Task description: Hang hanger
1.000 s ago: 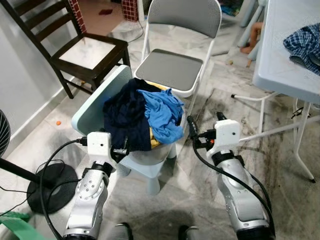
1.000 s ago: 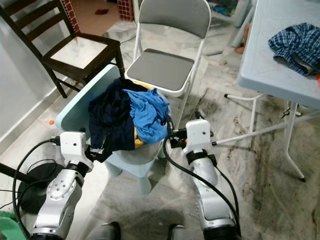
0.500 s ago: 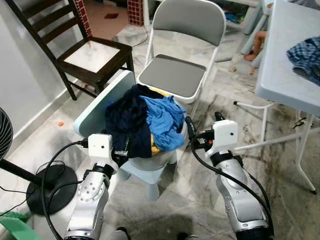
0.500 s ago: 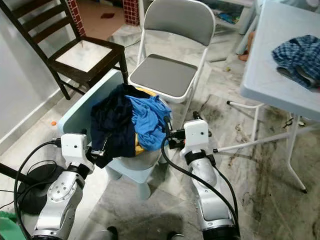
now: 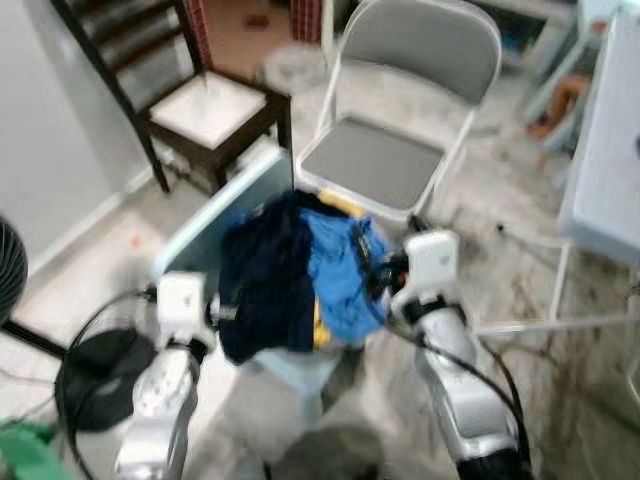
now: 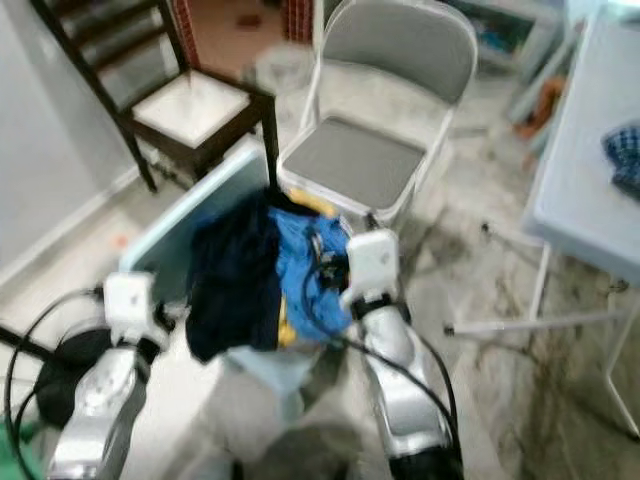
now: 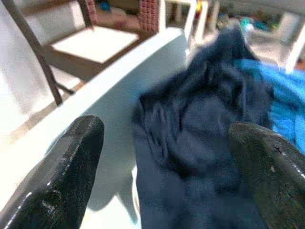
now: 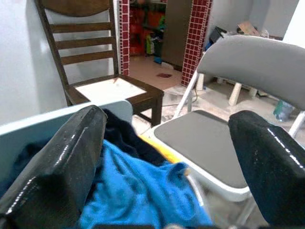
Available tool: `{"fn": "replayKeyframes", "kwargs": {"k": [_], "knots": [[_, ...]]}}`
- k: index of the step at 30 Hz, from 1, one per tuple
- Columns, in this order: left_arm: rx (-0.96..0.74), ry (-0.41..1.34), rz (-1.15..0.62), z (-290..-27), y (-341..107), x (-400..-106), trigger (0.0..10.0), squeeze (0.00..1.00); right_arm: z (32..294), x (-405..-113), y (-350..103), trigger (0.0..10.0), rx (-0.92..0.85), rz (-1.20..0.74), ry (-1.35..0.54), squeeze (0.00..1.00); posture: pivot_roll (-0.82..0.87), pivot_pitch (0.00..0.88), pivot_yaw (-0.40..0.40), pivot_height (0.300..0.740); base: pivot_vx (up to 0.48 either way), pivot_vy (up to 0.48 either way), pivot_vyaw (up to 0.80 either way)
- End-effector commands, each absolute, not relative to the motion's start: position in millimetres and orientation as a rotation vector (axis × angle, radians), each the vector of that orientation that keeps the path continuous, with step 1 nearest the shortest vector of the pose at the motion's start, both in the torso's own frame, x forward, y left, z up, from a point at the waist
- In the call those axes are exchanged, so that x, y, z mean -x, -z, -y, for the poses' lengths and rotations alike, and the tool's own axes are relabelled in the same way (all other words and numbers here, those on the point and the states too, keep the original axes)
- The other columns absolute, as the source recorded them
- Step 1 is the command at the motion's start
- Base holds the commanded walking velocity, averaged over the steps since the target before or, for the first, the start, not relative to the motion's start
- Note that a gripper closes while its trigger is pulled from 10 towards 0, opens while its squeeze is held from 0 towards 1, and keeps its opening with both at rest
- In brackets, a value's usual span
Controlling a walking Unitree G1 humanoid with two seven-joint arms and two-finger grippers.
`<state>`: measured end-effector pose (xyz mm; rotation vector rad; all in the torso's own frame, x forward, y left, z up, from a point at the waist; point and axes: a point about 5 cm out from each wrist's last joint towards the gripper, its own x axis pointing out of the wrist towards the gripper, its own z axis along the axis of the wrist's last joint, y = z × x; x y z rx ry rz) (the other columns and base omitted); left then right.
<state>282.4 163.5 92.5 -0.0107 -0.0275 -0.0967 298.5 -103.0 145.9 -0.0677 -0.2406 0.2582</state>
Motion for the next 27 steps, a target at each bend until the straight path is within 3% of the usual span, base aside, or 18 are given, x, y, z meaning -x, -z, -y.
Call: {"fn": "replayKeyframes", "kwargs": {"k": [1, 14, 25, 26, 27], "knots": [[0.026, 0.13, 0.021, -151.8, -89.7, -280.2, 10.0, 0.0, 117.0, -297.1, -137.8, 10.0, 0.084, 0.206, -0.22, 0.0, 0.2, 0.238, -0.028, 0.74, 0.274, 0.0, 0.0], [0.0, 0.13, 0.006, -151.7, -85.1, -278.2, 10.0, 0.0, 115.4, -295.1, -136.4, 10.0, 0.085, 0.197, -0.228, 0.0, 0.19, 0.254, -0.034, 0.74, 0.0, 0.0, 0.0], [-0.033, 0.255, -0.042, -152.4, -80.0, -290.1, 10.0, 0.0, 114.7, -293.3, -136.1, 10.0, 0.089, 0.186, -0.242, 0.0, 0.18, 0.264, -0.044, 0.74, 0.0, 0.0, 0.0], [-0.039, 0.259, -0.048, -153.4, -78.6, -292.1, 9.3, 0.0, 113.8, -293.0, -135.4, 10.0, 0.085, 0.179, -0.258, 0.0, 0.19, 0.265, -0.045, 0.74, 0.0, 0.0, 0.0], [-0.049, 0.251, -0.05, -156.6, -77.6, -296.1, 4.4, 0.0, 111.5, -291.6, -134.0, 10.0, 0.074, 0.164, -0.29, 0.0, 0.19, 0.266, -0.046, 0.74, 0.0, 0.0, 0.0]]}}
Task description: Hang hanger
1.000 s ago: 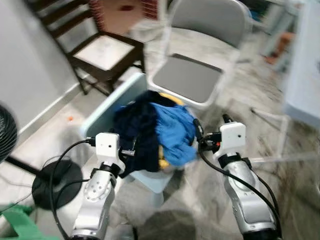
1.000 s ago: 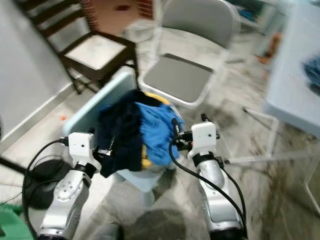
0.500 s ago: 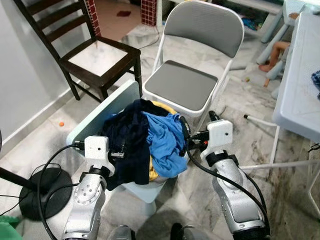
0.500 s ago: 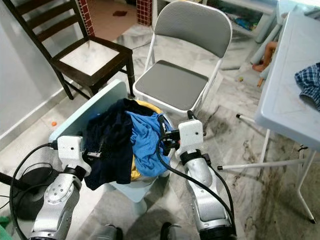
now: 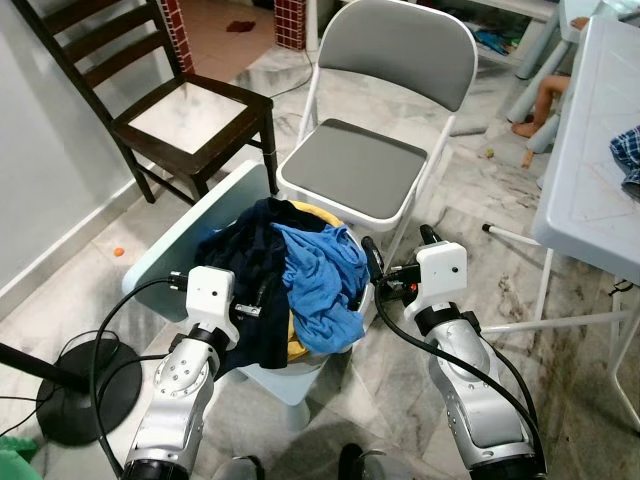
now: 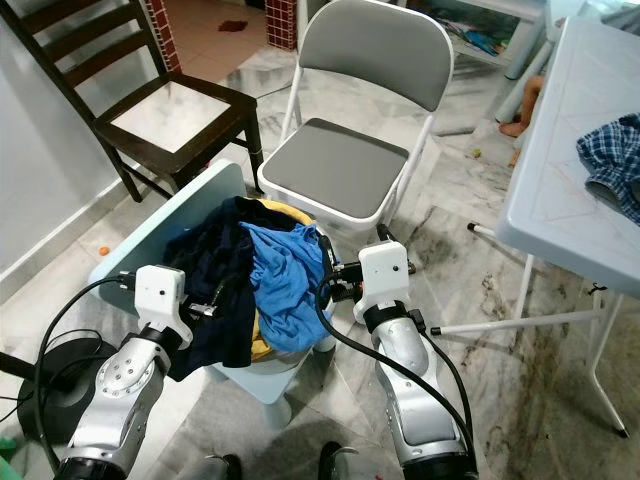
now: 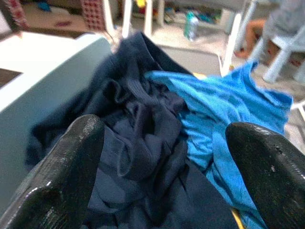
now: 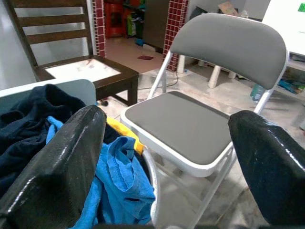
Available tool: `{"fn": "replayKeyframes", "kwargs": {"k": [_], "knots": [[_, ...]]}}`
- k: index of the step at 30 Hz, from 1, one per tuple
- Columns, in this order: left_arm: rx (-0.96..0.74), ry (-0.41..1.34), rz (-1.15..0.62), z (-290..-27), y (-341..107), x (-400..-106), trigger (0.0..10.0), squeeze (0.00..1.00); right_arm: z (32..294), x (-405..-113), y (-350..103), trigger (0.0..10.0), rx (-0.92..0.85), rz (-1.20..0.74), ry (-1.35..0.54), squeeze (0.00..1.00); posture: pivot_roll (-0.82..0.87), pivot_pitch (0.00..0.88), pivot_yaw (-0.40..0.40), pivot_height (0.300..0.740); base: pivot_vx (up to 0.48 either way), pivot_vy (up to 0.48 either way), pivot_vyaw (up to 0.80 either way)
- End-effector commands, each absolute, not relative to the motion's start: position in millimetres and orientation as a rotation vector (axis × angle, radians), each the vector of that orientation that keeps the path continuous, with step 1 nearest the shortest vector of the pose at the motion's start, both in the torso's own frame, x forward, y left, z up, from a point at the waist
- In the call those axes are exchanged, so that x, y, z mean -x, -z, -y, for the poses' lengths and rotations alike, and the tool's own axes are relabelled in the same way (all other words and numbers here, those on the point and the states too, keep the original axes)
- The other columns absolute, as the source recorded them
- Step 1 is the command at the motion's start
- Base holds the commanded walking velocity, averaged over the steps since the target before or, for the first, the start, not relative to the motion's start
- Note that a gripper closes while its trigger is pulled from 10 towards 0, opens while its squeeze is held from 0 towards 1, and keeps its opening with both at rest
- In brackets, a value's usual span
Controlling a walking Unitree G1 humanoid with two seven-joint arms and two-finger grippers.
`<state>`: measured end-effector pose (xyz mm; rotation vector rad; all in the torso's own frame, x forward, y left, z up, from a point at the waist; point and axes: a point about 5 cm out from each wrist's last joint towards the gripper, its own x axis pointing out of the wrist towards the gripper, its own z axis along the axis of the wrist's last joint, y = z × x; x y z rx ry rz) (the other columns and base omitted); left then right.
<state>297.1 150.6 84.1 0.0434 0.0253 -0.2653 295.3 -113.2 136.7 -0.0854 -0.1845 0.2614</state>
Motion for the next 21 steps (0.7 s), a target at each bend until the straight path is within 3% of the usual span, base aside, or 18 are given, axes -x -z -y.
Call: {"fn": "replayKeyframes", "kwargs": {"k": [1, 2, 3, 9, 21], "knots": [[-0.05, 0.24, -0.048, -158.8, -77.8, -298.4, 3.0, 0.0, 110.0, -290.5, -133.1, 10.0, 0.065, 0.155, -0.309, 0.0, 0.19, 0.266, -0.046, 0.74, 0.0, 0.0, 0.0], [-0.049, 0.233, -0.048, -160.6, -78.1, -300.2, 2.1, 0.0, 108.5, -289.3, -131.9, 10.0, 0.051, 0.143, -0.329, 0.0, 0.19, 0.268, -0.046, 0.74, 0.0, 0.0, 0.0], [-0.059, 0.232, -0.069, -163.5, -75.7, -304.0, 0.0, 0.0, 102.0, -283.5, -130.0, 10.0, 0.012, 0.12, -0.415, 0.0, 0.19, 0.268, -0.046, 0.74, 0.0, 0.0, 0.0], [-0.074, 0.229, -0.116, -170.3, -67.0, -311.4, 0.0, 0.0, 94.5, -264.2, -119.6, 10.0, 0.049, 0.037, -0.631, 0.0, 0.17, 0.269, -0.042, 0.74, 0.0, 0.0, 0.0], [-0.118, 0.274, -0.102, -169.6, -60.4, -314.1, 0.0, 0.0, 101.2, -266.8, -118.4, 10.0, 0.098, 0.008, -0.618, 0.0, 0.17, 0.272, -0.033, 0.74, 0.0, 0.0, 0.0]]}}
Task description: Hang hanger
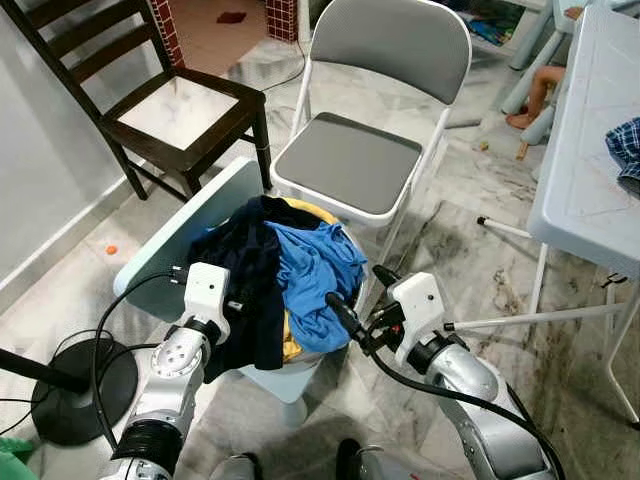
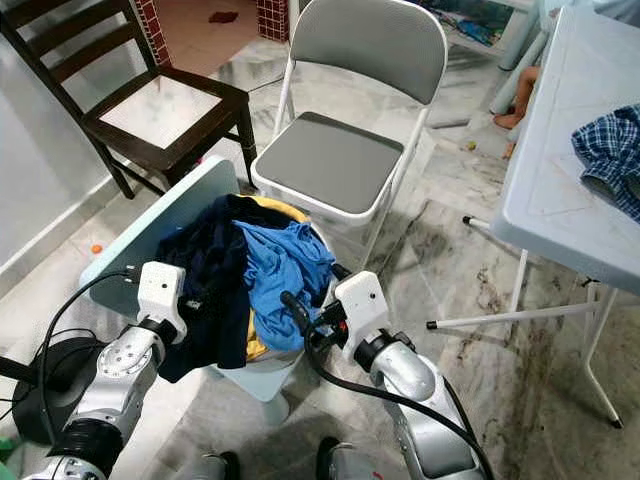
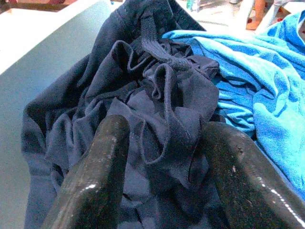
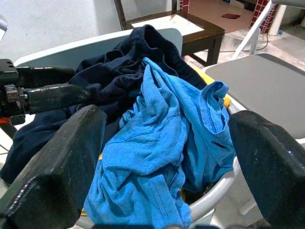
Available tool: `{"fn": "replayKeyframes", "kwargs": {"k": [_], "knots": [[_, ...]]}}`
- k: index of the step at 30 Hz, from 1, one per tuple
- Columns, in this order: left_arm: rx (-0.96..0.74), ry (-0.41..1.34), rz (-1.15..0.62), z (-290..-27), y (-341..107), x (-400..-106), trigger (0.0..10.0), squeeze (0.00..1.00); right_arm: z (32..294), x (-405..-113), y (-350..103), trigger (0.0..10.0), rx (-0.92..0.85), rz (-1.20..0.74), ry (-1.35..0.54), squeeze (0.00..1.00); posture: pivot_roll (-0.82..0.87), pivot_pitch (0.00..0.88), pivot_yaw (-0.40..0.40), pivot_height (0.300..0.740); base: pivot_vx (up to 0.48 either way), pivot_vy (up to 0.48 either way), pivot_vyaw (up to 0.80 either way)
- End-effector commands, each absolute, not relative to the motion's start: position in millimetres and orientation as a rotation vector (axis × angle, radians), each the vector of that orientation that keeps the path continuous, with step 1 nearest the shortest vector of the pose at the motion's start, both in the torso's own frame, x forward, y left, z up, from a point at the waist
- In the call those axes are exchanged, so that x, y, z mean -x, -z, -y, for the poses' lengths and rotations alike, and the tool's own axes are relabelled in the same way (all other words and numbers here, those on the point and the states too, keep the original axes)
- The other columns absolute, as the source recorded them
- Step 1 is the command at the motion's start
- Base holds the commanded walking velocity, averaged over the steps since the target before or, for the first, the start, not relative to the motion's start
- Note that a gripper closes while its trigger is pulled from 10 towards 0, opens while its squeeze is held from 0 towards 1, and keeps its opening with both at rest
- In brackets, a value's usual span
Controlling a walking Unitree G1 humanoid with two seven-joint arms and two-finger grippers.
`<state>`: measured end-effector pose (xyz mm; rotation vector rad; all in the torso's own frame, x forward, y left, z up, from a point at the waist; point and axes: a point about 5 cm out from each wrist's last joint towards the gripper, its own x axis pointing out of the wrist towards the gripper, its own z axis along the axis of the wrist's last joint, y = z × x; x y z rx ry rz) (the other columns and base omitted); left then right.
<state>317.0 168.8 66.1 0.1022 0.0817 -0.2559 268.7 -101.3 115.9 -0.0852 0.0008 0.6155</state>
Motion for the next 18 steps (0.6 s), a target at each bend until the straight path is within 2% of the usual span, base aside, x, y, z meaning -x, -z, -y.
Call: {"fn": "replayKeyframes", "kwargs": {"k": [1, 13, 18], "knots": [[-0.125, 0.278, -0.101, -170.1, -59.8, -314.1, 0.0, 0.0, 99.8, -266.5, -117.5, 10.0, 0.106, 0.006, -0.618, 0.0, 0.17, 0.272, -0.033, 0.74, 0.0, 0.0, 0.0], [-0.186, 0.255, -0.094, -176.1, -57.8, -315.1, 0.0, 0.0, 92.3, -264.1, -115.5, 10.0, 0.117, 0.006, -0.634, 0.0, 0.17, 0.269, -0.034, 0.74, 0.0, 0.0, 0.0], [-0.273, 0.353, -0.008, -168.8, -62.9, -303.1, 0.0, 0.0, 94.5, -265.5, -115.5, 10.0, 0.121, 0.01, -0.615, 0.0, 0.17, 0.266, -0.032, 0.74, 0.0, 0.0, 0.0]]}}
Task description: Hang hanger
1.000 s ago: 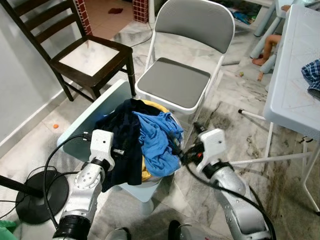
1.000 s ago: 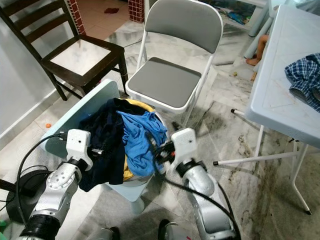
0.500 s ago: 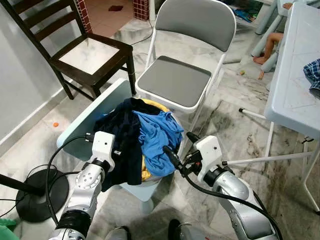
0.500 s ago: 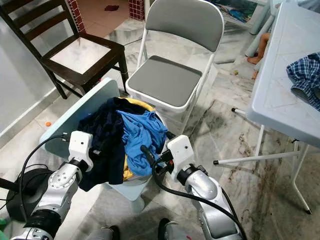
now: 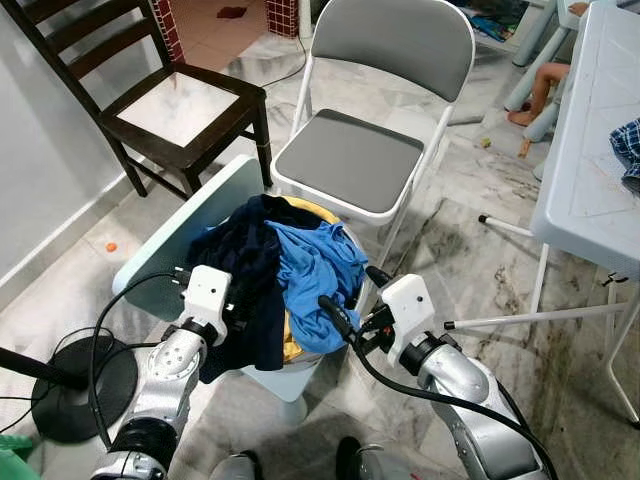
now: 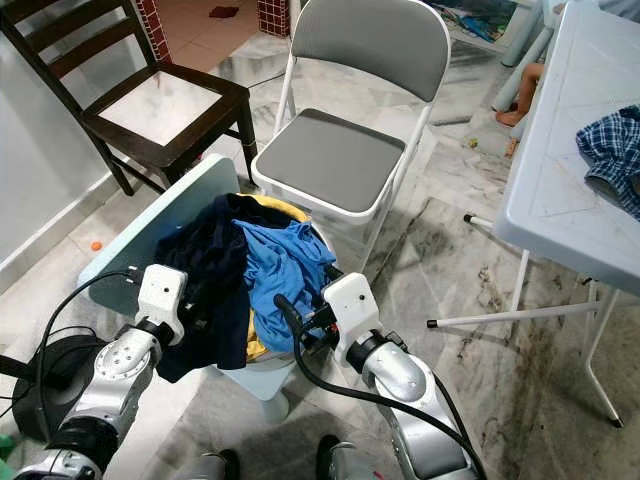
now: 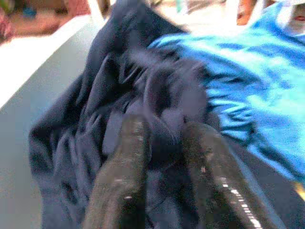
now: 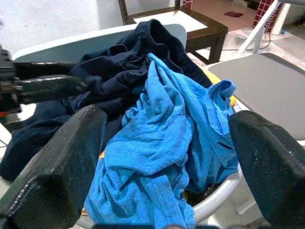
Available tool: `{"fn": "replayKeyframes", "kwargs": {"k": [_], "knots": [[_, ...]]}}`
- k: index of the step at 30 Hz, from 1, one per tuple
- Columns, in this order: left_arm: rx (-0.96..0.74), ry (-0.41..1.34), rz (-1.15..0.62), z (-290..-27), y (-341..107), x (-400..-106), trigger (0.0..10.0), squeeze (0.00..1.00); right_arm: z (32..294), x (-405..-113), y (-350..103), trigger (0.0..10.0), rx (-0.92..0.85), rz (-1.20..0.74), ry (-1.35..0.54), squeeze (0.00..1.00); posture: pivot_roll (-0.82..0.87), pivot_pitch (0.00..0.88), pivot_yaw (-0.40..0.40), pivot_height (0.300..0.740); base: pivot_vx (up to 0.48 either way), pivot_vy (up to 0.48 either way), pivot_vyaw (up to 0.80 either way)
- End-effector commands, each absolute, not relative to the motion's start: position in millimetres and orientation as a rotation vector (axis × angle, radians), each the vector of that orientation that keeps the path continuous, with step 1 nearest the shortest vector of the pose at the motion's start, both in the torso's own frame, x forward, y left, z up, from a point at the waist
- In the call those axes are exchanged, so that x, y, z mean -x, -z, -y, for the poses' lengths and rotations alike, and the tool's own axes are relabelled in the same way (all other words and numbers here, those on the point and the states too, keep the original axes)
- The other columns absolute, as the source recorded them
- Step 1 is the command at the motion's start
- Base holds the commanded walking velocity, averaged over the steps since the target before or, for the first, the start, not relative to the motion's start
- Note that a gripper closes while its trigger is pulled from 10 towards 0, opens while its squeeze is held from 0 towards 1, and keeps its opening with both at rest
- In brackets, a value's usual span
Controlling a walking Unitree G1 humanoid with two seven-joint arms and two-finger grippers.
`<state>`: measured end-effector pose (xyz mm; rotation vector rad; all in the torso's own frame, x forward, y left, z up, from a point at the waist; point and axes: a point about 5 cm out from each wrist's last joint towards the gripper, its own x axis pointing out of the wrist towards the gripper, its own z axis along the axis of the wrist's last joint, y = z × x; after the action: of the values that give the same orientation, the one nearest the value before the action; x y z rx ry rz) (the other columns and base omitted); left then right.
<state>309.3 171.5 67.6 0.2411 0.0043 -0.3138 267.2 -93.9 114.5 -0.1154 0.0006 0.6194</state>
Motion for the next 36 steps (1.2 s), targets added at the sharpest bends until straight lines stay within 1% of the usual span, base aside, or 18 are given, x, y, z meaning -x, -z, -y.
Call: {"fn": "replayKeyframes", "kwargs": {"k": [1, 5, 6, 12, 14, 15, 16, 17, 18, 25, 28, 29, 36], "knots": [[-0.288, 0.37, 0.011, -167.9, -62.9, -296.6, 0.0, 0.0, 95.3, -265.9, -114.9, 10.0, 0.123, 0.009, -0.609, 0.0, 0.17, 0.265, -0.033, 0.74, 0.0, 0.0, 0.0], [-0.287, 0.372, 0.032, -168.6, -62.5, -286.6, 0.0, 0.0, 96.3, -266.4, -114.7, 10.0, 0.125, 0.01, -0.602, 0.0, 0.18, 0.267, -0.033, 0.74, 0.0, 0.0, 0.0], [-0.284, 0.359, 0.055, -169.5, -63.5, -277.9, 0.0, 0.0, 96.6, -267.5, -114.5, 10.0, 0.125, 0.011, -0.597, 0.0, 0.18, 0.267, -0.034, 0.74, 0.0, 0.0, 0.0], [-0.304, 0.34, 0.08, -169.7, -64.7, -265.2, 0.0, 0.0, 95.4, -269.1, -114.6, 10.0, 0.125, 0.013, -0.595, 0.0, 0.2, 0.273, -0.036, 0.74, 0.0, 0.0, 0.0], [-0.357, 0.368, 0.092, -168.0, -63.8, -257.7, 0.0, 0.0, 94.2, -269.2, -114.1, 10.0, 0.125, 0.013, -0.598, 0.0, 0.2, 0.275, -0.038, 0.74, 0.0, 0.0, 0.0], [-0.357, 0.368, 0.092, -168.0, -63.8, -257.7, 0.0, 0.0, 94.2, -269.2, -114.1, 10.0, 0.125, 0.013, -0.598, 0.0, 0.2, 0.275, -0.038, 0.74, 0.0, 0.0, 0.0], [-0.371, 0.318, 0.096, -170.2, -65.2, -256.7, 0.0, 0.0, 93.3, -269.3, -113.7, 10.0, 0.126, 0.013, -0.601, 0.0, 0.2, 0.275, -0.039, 0.74, 0.0, 0.0, 0.0], [-0.366, 0.292, 0.093, -171.3, -65.9, -256.7, 9.0, 0.0, 93.1, -269.3, -113.6, 10.0, 0.126, 0.013, -0.601, 0.0, 0.2, 0.275, -0.039, 0.74, 0.0, 0.0, 0.0], [-0.322, 0.225, 0.107, -174.4, -71.6, -262.0, 10.0, 1.0, 92.4, -269.3, -113.3, 10.0, 0.133, 0.014, -0.605, 0.0, 0.2, 0.275, -0.041, 0.74, 0.0, 0.0, 0.0], [-0.272, 0.124, 0.155, -178.3, -89.3, -276.8, 10.0, 1.0, 90.2, -269.5, -113.2, 10.0, 0.149, 0.02, -0.612, 0.0, 0.19, 0.271, -0.04, 0.74, 0.0, 0.0, 0.0], [-0.244, 0.107, 0.131, -179.9, -87.1, -282.2, 10.0, 1.0, 89.4, -269.7, -113.7, 10.0, 0.151, 0.022, -0.611, 0.0, 0.19, 0.271, -0.038, 0.74, 0.0, 0.0, 0.0], [-0.189, 0.09, 0.106, -179.7, -84.6, -286.7, 10.0, 1.0, 89.2, -269.7, -113.8, 10.0, 0.15, 0.025, -0.608, 0.0, 0.19, 0.272, -0.037, 0.74, 0.0, 0.0, 0.0], [-0.164, 0.115, 0.075, -169.5, -82.6, -301.7, 10.0, 1.0, 88.8, -268.4, -114.8, 10.0, 0.155, 0.033, -0.599, 0.0, 0.17, 0.271, -0.03, 0.74, 0.0, 0.0, 0.0]]}}
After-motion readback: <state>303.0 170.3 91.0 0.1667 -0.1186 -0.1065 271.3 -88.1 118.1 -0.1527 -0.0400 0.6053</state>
